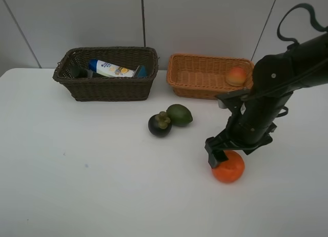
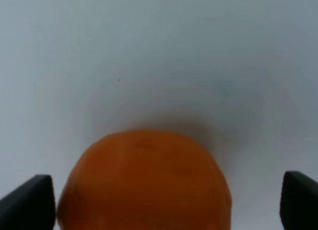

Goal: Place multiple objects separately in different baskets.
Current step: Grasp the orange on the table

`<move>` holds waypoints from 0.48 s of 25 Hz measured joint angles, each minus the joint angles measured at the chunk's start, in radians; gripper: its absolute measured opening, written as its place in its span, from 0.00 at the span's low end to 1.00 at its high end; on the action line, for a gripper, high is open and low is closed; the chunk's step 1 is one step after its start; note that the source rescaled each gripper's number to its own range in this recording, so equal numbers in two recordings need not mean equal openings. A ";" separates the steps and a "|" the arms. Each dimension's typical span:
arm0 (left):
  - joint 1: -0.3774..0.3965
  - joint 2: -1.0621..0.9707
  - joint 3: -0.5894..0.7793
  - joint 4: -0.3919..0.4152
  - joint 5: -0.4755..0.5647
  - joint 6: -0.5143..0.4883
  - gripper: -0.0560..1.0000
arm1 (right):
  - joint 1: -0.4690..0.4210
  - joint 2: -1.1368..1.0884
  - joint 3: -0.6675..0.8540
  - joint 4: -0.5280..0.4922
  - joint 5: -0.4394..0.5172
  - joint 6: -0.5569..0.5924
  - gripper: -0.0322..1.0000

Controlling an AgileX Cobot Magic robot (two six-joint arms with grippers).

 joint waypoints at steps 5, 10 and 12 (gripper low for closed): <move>0.000 0.000 0.000 0.000 0.000 0.000 0.99 | 0.000 0.000 0.000 0.000 -0.013 0.000 1.00; 0.000 0.000 0.000 0.000 0.000 0.000 0.99 | 0.000 0.041 0.000 0.000 -0.017 0.000 1.00; 0.000 0.000 0.000 0.000 0.000 0.000 0.99 | 0.000 0.073 0.000 0.000 -0.020 0.000 1.00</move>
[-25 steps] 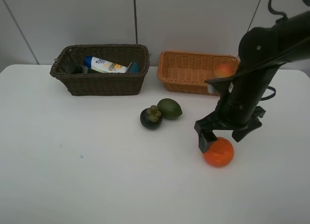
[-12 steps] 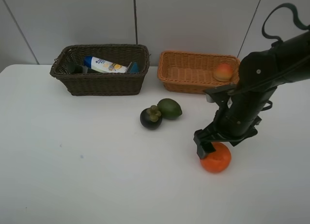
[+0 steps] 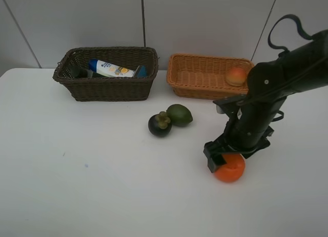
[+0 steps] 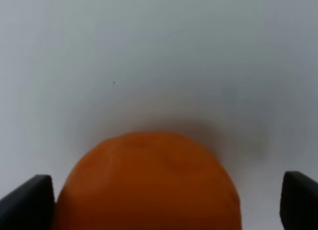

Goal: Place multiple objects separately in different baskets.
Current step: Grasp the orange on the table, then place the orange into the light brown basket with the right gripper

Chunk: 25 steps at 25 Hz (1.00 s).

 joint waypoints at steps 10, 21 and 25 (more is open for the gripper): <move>0.000 0.000 0.000 0.000 0.000 0.000 0.99 | 0.000 0.057 -0.001 -0.020 -0.018 0.001 0.79; 0.000 0.000 0.000 0.000 0.000 0.000 0.99 | 0.000 0.004 -0.062 -0.033 0.040 0.001 0.45; 0.000 0.000 0.000 0.000 0.000 0.000 0.99 | -0.009 -0.048 -0.254 -0.092 0.079 0.020 0.45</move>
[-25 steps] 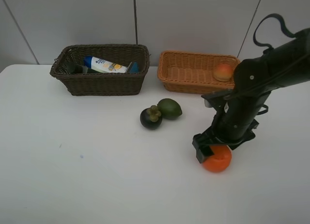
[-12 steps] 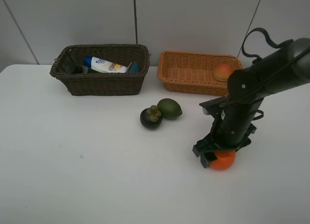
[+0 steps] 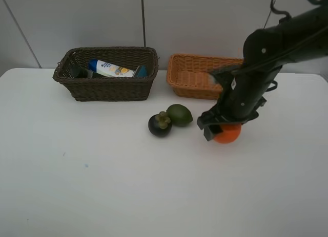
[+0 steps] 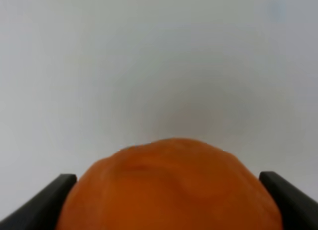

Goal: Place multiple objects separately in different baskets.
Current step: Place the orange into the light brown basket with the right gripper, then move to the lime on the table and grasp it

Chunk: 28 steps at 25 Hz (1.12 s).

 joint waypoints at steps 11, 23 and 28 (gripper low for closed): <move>0.000 0.000 0.000 0.000 0.000 0.000 0.99 | -0.221 0.257 -0.554 -0.012 -0.007 -0.002 0.45; 0.000 0.000 0.000 0.000 0.000 0.000 0.99 | -0.258 0.410 -0.694 0.035 0.126 -0.009 1.00; 0.000 0.000 0.000 0.000 0.000 0.000 0.99 | -0.249 0.341 -0.694 0.101 0.309 -0.039 1.00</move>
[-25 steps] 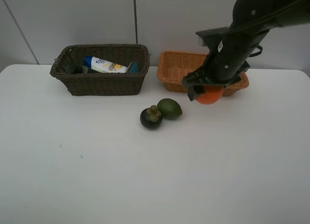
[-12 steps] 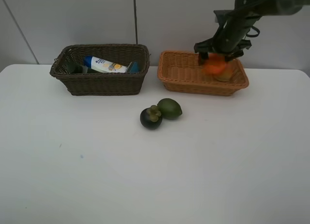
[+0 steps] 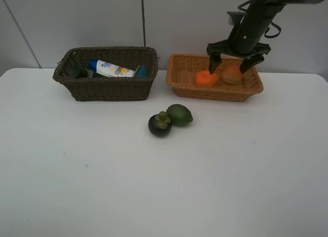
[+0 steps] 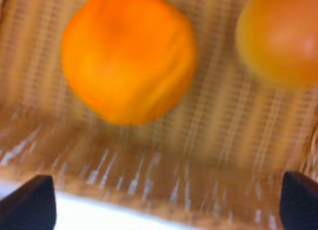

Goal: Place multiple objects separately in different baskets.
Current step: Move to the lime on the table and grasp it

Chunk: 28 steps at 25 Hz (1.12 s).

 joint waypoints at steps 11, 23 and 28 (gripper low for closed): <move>0.000 0.000 0.000 0.000 0.000 0.000 0.99 | 0.198 -0.070 -0.004 0.068 0.147 -0.086 1.00; 0.000 0.000 0.000 0.000 0.000 0.000 0.99 | 0.363 -0.043 -0.004 0.042 0.152 -0.140 1.00; 0.000 0.000 0.000 0.000 0.000 0.000 0.99 | 0.363 -0.034 0.035 0.029 0.151 -0.203 1.00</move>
